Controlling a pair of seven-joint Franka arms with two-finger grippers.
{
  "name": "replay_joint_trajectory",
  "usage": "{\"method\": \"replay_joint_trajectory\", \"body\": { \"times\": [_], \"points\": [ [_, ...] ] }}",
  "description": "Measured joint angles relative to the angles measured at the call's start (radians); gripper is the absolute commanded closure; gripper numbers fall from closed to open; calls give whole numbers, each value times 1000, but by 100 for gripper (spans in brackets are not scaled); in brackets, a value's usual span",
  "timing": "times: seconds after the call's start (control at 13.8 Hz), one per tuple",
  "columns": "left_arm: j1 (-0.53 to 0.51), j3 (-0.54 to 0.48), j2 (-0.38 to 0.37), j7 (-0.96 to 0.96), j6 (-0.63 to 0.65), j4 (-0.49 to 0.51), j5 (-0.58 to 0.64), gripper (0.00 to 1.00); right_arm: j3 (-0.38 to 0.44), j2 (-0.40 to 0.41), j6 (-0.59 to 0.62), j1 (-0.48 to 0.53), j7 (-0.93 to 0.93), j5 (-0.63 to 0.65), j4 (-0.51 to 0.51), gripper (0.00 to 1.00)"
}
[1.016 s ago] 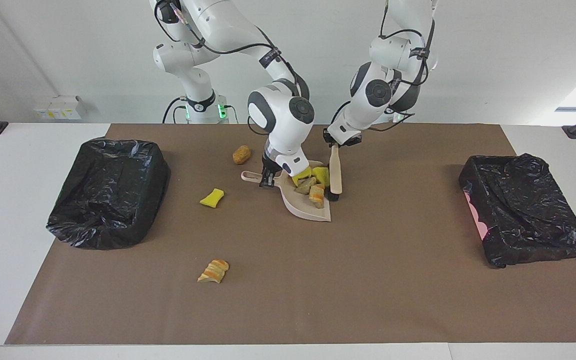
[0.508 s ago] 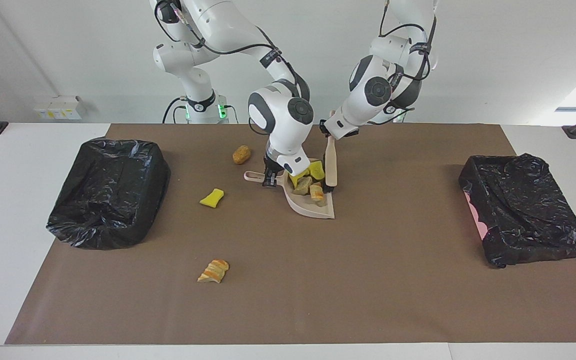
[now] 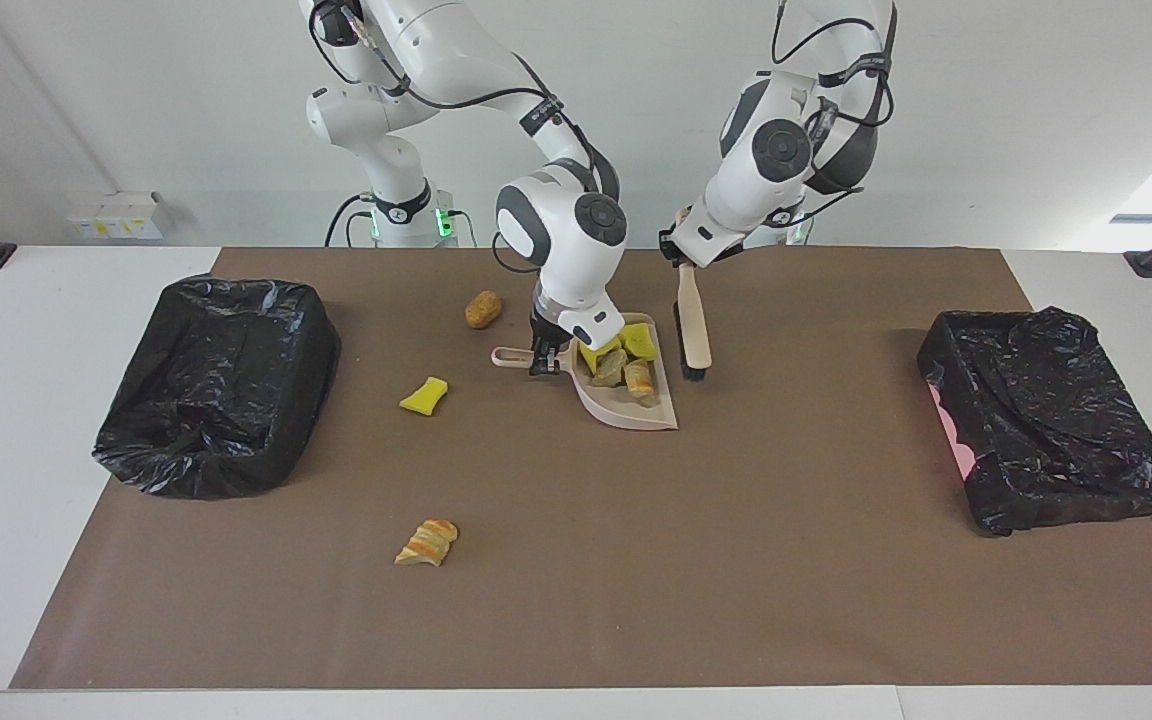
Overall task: Sweep and dump trash in bin
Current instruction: 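Sweep remaining pieces into the dustpan with the brush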
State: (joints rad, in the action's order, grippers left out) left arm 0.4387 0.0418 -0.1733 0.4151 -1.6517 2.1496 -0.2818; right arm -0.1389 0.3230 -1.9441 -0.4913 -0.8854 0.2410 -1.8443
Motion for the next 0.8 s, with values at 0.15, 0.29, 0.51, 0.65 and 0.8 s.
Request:
{"method": "replay_joint_trajectory", "body": {
  "times": [0.15, 0.29, 0.51, 0.65, 0.8],
  "points": [
    [-58, -3, -14, 0, 66, -43, 33, 100, 0, -2, -3, 7, -26, -1, 4, 100],
    [-85, -3, -14, 0, 70, -49, 65, 100, 0, -13, -4, 35, -58, -21, 9, 100],
    [-117, -4, -11, -7, 47, -50, 116, 100, 1, -48, -4, 116, -177, -93, 20, 100],
    [-120, -3, -9, -13, 32, -50, 127, 100, 1, -78, -1, 187, -236, -114, 23, 100],
    [-119, 5, -9, -13, 3, -47, 128, 100, 2, -107, 9, 264, -272, -117, 24, 100]
  ]
}}
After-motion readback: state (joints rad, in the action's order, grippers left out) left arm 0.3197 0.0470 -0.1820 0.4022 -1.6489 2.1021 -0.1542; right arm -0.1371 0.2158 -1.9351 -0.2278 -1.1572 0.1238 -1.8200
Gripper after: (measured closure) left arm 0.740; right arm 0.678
